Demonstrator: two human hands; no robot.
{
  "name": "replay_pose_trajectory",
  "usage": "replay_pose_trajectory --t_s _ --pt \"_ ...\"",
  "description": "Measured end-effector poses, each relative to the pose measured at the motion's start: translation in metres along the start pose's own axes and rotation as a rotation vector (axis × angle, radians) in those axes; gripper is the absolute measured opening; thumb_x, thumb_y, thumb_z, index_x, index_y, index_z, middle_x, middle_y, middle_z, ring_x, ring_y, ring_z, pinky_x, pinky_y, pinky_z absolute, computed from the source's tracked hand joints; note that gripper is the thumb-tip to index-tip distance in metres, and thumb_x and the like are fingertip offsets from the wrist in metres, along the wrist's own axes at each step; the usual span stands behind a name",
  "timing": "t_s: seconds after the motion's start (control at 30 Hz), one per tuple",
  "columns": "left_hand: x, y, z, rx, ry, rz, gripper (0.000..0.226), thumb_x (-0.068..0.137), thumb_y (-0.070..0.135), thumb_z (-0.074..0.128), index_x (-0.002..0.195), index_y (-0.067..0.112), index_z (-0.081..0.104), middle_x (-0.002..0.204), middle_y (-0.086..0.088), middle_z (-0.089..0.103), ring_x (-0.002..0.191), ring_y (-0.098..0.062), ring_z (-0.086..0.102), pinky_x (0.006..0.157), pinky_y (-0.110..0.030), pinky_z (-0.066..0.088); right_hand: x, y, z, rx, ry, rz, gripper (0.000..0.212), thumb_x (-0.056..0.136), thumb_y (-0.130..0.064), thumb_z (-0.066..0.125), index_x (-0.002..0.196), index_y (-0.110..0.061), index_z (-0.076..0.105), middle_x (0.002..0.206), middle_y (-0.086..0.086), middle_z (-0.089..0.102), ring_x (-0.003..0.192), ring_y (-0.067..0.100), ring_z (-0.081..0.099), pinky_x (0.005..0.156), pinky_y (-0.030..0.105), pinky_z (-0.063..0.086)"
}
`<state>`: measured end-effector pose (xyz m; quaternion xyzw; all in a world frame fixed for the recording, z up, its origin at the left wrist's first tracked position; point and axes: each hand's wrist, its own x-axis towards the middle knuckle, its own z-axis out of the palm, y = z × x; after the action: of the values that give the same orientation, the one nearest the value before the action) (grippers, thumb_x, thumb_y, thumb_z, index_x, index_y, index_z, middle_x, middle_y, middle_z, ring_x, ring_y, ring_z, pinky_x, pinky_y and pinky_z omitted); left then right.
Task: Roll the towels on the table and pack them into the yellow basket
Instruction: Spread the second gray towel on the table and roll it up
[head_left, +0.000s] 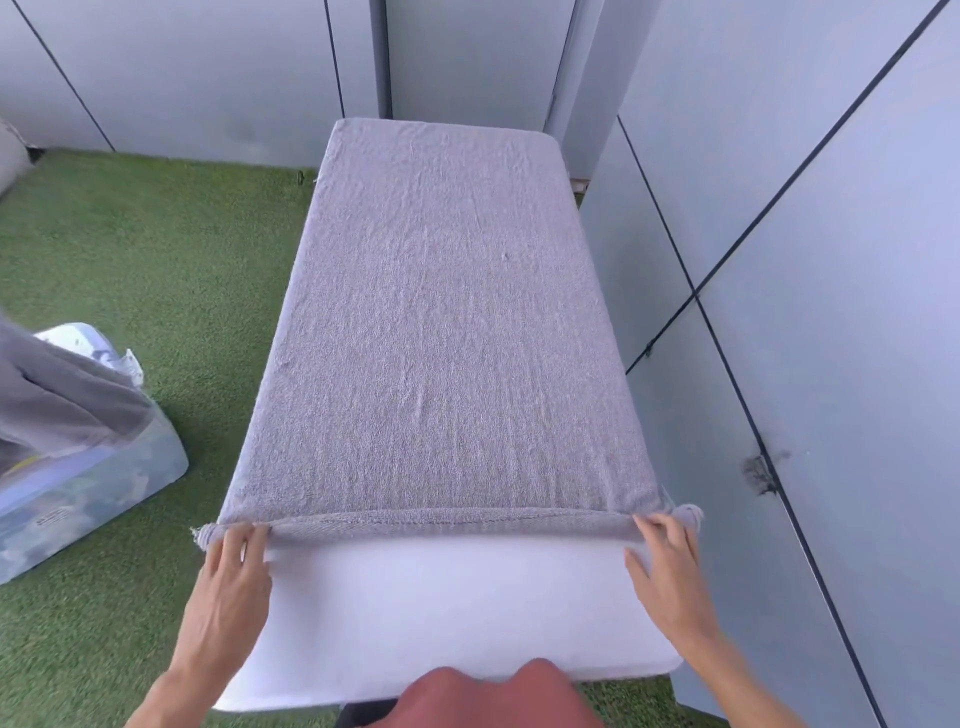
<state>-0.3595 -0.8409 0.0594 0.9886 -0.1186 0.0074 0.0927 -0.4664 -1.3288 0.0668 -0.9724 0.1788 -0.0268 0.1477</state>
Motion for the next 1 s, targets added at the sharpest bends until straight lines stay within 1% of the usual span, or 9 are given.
replay_pose_trajectory --t_s 0.07,0.17,0.3,0.47,0.6,0.73,0.8,0.87,1.0 --pt "0.008 -0.001 0.0 -0.018 -0.01 -0.018 0.051 0.068 -0.012 0.07 0.115 -0.001 0.054 0.11 -0.016 0.05 0.099 -0.038 0.047 0.083 -0.047 0.046 0.012 0.004 0.002 0.012 -0.041 0.004 0.041 0.076 0.003 0.071 0.116 -0.003 0.063 0.111 0.008 0.054 0.113 0.026 0.04 0.102 0.032 0.03" --pt "0.03 -0.006 -0.005 -0.09 -0.076 -0.107 0.034 0.077 -0.012 0.062 0.105 0.007 0.059 0.105 -0.009 0.054 0.095 -0.031 0.047 0.061 -0.047 0.054 0.035 0.004 -0.002 0.013 -0.098 0.065 0.031 0.079 0.008 0.061 0.105 -0.008 0.068 0.099 0.005 0.059 0.102 0.028 0.044 0.095 0.037 0.037" --pt "0.042 -0.023 -0.014 -0.114 -0.201 -0.07 0.027 0.09 0.0 0.053 0.11 0.011 0.066 0.1 0.0 0.058 0.096 -0.025 0.052 0.076 -0.041 0.05 0.04 0.011 -0.012 -0.001 -0.22 0.029 0.03 0.082 0.008 0.056 0.105 -0.007 0.069 0.095 0.007 0.061 0.097 0.031 0.051 0.094 0.041 0.04" --pt "0.055 -0.031 -0.036 -0.24 -0.501 -0.174 0.024 0.092 0.006 0.054 0.11 0.015 0.067 0.108 -0.002 0.066 0.099 -0.021 0.061 0.083 -0.031 0.045 0.038 0.021 -0.035 0.129 -0.5 0.073 0.029 0.085 -0.002 0.059 0.105 -0.019 0.07 0.1 -0.004 0.067 0.099 0.016 0.061 0.079 0.021 0.038" --pt "0.074 -0.025 -0.03 -0.353 -0.332 -0.337 0.019 0.082 -0.001 0.063 0.093 0.014 0.065 0.09 -0.002 0.057 0.09 -0.032 0.056 0.075 -0.038 0.048 0.055 0.01 -0.039 0.467 -0.315 0.386 0.026 0.077 -0.002 0.073 0.096 -0.018 0.066 0.094 0.006 0.068 0.089 0.02 0.064 0.07 0.022 0.042" --pt "0.052 -0.006 -0.013 0.032 -0.011 -0.111 0.02 0.074 -0.011 0.059 0.08 0.007 0.062 0.084 -0.01 0.049 0.076 -0.03 0.04 0.062 -0.045 0.042 0.037 -0.003 -0.02 0.047 -0.01 0.213 0.019 0.076 -0.009 0.075 0.083 -0.025 0.067 0.091 -0.002 0.06 0.095 0.025 0.051 0.082 0.03 0.033" --pt "0.026 0.009 -0.007 0.067 0.045 -0.073 0.022 0.074 -0.008 0.054 0.093 0.003 0.059 0.09 -0.016 0.052 0.08 -0.032 0.043 0.062 -0.048 0.045 0.016 -0.008 -0.009 -0.09 0.047 0.104 0.019 0.077 -0.01 0.075 0.093 -0.018 0.071 0.099 0.002 0.058 0.097 0.028 0.047 0.087 0.039 0.043" --pt "0.008 0.018 0.002 0.085 0.026 -0.067 0.04 0.075 0.004 0.05 0.115 -0.003 0.052 0.105 -0.02 0.051 0.09 -0.037 0.047 0.071 -0.048 0.049 0.002 -0.011 -0.001 -0.091 0.001 0.04 0.038 0.075 -0.01 0.077 0.111 -0.008 0.067 0.111 0.007 0.055 0.108 0.03 0.042 0.092 0.046 0.048" --pt "0.018 0.011 0.009 0.029 -0.002 -0.093 0.053 0.073 -0.006 0.062 0.124 -0.003 0.05 0.119 -0.021 0.047 0.105 -0.041 0.049 0.087 -0.052 0.048 0.018 -0.011 0.001 -0.007 -0.07 0.034 0.045 0.078 0.0 0.071 0.122 0.001 0.06 0.117 0.011 0.051 0.117 0.025 0.034 0.103 0.04 0.037"
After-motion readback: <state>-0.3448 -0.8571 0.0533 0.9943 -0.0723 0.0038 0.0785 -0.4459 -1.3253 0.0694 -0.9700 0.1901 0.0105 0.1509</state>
